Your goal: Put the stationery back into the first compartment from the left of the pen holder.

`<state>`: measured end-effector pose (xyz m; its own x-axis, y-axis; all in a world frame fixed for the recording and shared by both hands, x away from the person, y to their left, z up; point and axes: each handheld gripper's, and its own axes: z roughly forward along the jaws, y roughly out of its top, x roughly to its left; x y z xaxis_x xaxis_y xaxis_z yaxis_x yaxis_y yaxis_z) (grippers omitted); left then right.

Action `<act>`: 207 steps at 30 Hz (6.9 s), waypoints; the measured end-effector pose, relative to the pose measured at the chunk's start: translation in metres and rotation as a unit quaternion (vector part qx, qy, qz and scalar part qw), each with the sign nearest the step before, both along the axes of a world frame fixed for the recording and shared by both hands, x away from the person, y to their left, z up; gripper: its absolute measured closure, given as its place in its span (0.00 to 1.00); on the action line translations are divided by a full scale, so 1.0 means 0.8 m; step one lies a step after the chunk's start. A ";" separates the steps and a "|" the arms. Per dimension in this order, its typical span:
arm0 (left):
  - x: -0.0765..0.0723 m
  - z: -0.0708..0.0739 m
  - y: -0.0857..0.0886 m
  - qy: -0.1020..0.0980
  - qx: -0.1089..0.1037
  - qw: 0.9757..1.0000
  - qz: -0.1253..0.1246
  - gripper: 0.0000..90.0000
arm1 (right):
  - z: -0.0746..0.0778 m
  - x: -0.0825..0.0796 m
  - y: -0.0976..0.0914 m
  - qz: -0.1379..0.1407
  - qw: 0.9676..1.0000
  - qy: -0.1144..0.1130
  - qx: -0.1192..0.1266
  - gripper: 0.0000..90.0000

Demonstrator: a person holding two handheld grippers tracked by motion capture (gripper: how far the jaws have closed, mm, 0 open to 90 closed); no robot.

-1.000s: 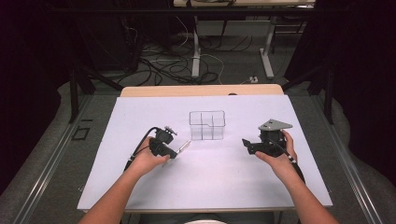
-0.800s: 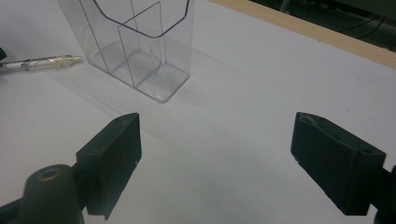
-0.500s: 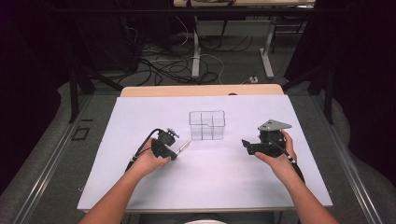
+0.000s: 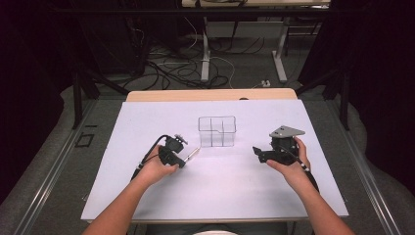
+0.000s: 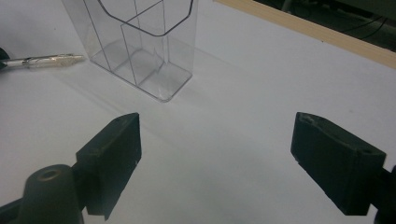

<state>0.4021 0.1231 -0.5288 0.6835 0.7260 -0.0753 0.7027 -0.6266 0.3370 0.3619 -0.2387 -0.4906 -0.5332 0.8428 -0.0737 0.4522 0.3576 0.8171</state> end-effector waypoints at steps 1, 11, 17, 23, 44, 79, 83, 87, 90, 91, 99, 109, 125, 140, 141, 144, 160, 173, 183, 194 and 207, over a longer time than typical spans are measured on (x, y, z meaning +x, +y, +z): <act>-0.001 0.000 -0.001 0.005 -0.006 1.000 0.010 0.88 | 0.000 0.000 0.000 0.000 1.000 0.000 0.000 0.18; -0.002 0.011 0.006 0.012 -0.015 1.000 0.002 0.88 | 0.004 -0.004 0.007 0.015 1.000 -0.015 -0.017 0.19; -0.008 0.020 0.009 0.020 -0.034 0.999 0.011 0.88 | 0.007 -0.008 0.016 0.031 0.998 -0.030 -0.046 0.20; -0.010 0.028 0.012 0.024 -0.047 0.999 0.009 0.88 | 0.010 -0.013 0.025 0.054 0.994 -0.051 -0.081 0.22; -0.023 0.052 0.010 0.035 -0.086 0.996 -0.012 0.89 | 0.008 -0.035 0.066 0.162 0.955 -0.127 -0.215 0.34; -0.047 0.049 -0.034 0.105 -0.146 0.981 -0.068 0.88 | -0.025 -0.085 0.142 0.351 0.831 -0.248 -0.354 0.58; -0.050 0.048 -0.039 0.107 -0.144 0.981 -0.070 0.89 | -0.031 -0.089 0.149 0.363 0.812 -0.258 -0.378 0.61; -0.051 0.048 -0.041 0.110 -0.146 0.981 -0.069 0.89 | -0.037 -0.092 0.153 0.375 0.789 -0.271 -0.405 0.64; -0.051 0.047 -0.042 0.111 -0.147 0.980 -0.074 0.89 | -0.038 -0.093 0.157 0.386 0.772 -0.270 -0.428 0.67; -0.051 0.047 -0.042 0.113 -0.148 0.980 -0.074 0.88 | -0.039 -0.093 0.158 0.389 0.769 -0.273 -0.427 0.68; -0.054 0.047 -0.050 0.119 -0.153 0.978 -0.081 0.89 | -0.044 -0.096 0.165 0.405 0.753 -0.278 -0.438 0.73; -0.056 0.044 -0.060 0.125 -0.154 0.976 -0.085 0.88 | -0.049 -0.102 0.176 0.411 0.754 -0.284 -0.427 0.81; -0.059 0.046 -0.065 0.131 -0.161 0.974 -0.089 0.88 | -0.052 -0.105 0.183 0.413 0.747 -0.274 -0.443 0.86; -0.056 0.044 -0.063 0.135 -0.174 0.972 -0.077 0.88 | -0.054 -0.103 0.185 0.416 0.736 -0.284 -0.451 0.88; -0.056 0.044 -0.063 0.135 -0.175 0.972 -0.076 0.87 | -0.053 -0.103 0.185 0.418 0.736 -0.279 -0.453 0.88; -0.055 0.044 -0.061 0.134 -0.176 0.972 -0.075 0.81 | -0.054 -0.104 0.184 0.414 0.738 -0.273 -0.457 0.88; -0.044 0.042 -0.039 0.083 -0.189 0.978 -0.030 0.57 | -0.054 -0.102 0.182 0.413 0.739 -0.274 -0.456 0.88; -0.031 0.038 -0.014 -0.012 -0.151 0.988 -0.005 0.41 | -0.051 -0.099 0.181 0.406 0.747 -0.280 -0.446 0.88; -0.015 0.037 0.018 -0.053 -0.149 0.987 0.027 0.34 | -0.040 -0.089 0.185 0.387 0.765 -0.301 -0.417 0.88; -0.003 0.034 0.048 -0.083 -0.150 0.983 0.061 0.23 | -0.029 -0.069 0.186 0.356 0.833 -0.266 -0.328 0.88; 0.000 0.030 0.065 -0.093 -0.144 0.981 0.093 0.08 | -0.006 -0.031 0.182 0.305 0.906 -0.214 -0.199 0.88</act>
